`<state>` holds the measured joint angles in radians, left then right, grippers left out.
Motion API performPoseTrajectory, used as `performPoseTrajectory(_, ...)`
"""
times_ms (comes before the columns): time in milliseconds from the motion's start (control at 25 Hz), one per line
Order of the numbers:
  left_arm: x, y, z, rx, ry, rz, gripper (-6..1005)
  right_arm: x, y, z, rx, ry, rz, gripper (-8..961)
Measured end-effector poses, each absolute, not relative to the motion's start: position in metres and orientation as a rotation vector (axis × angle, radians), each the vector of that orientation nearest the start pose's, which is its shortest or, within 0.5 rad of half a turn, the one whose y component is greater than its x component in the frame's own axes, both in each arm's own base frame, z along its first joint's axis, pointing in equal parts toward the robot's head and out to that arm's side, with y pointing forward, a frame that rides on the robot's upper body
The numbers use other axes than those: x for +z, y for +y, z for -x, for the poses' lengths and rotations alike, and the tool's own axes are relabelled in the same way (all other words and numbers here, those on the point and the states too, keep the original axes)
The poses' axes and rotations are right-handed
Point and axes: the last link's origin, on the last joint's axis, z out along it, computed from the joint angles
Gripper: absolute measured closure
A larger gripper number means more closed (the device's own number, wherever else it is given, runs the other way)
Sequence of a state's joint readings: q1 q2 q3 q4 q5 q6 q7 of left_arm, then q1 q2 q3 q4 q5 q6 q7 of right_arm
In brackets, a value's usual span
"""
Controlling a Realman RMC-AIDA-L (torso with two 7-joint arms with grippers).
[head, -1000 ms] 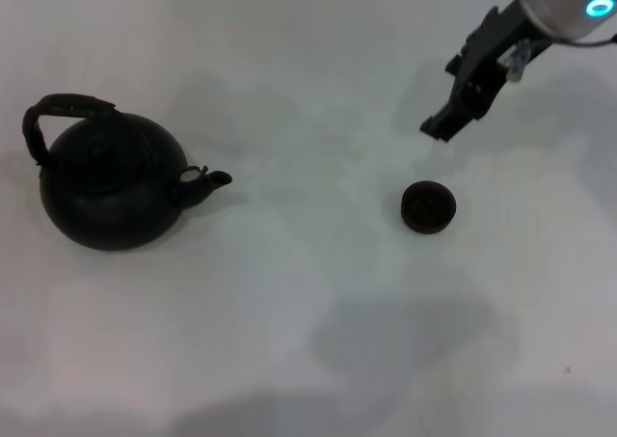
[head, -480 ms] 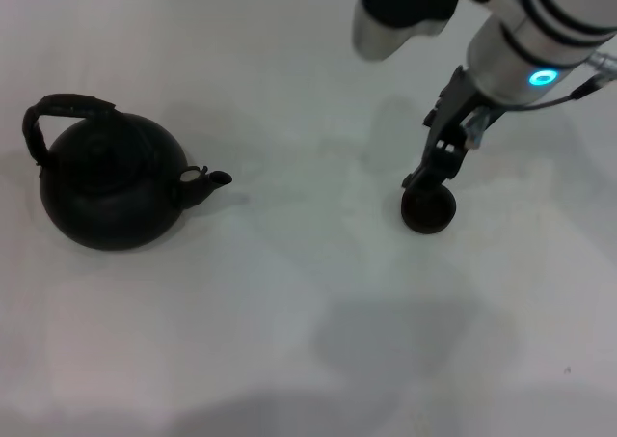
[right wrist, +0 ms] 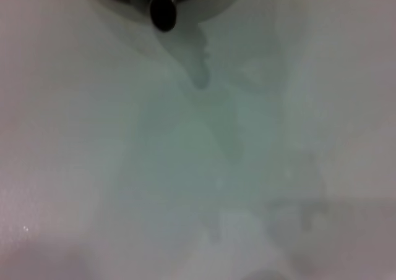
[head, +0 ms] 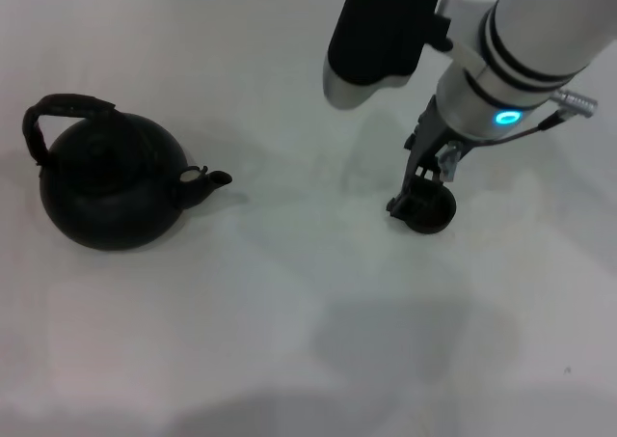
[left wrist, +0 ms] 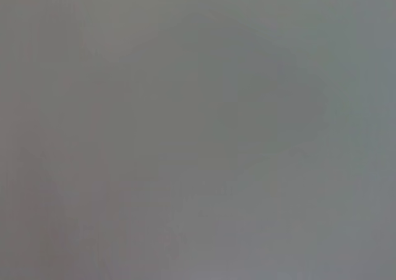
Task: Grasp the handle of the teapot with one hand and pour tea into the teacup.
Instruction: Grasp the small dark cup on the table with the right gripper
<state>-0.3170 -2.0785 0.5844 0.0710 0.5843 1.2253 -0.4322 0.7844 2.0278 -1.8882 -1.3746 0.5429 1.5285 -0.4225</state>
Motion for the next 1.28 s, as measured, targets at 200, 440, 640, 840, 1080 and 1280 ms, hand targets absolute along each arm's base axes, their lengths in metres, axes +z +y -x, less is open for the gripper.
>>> performPoseTrajectory(200,0.052,0.278,0.408,-0.726,-0.769,1.186,152,-0.067,0.336,-0.125,-0.883,0.408,2.674,123)
performPoseTrajectory(440,0.052,0.281,0.406,-0.732,-0.767,1.188,151,-0.071,0.338,-0.133,-0.895,0.435,2.659,122)
performPoseTrajectory(640,0.051,0.284,0.406,-0.728,-0.777,1.192,151,-0.072,0.339,-0.14,-0.929,0.468,2.643,122)
performPoseTrajectory(840,0.048,0.288,0.406,-0.72,-0.794,1.2,151,-0.072,0.341,-0.147,-0.943,0.496,2.636,122)
performPoseTrajectory(1080,0.047,0.292,0.404,-0.723,-0.796,1.205,151,-0.072,0.342,-0.15,-0.954,0.504,2.63,123)
performPoseTrajectory(1280,0.047,0.293,0.403,-0.725,-0.795,1.205,151,-0.073,0.342,-0.155,-0.965,0.522,2.626,123)
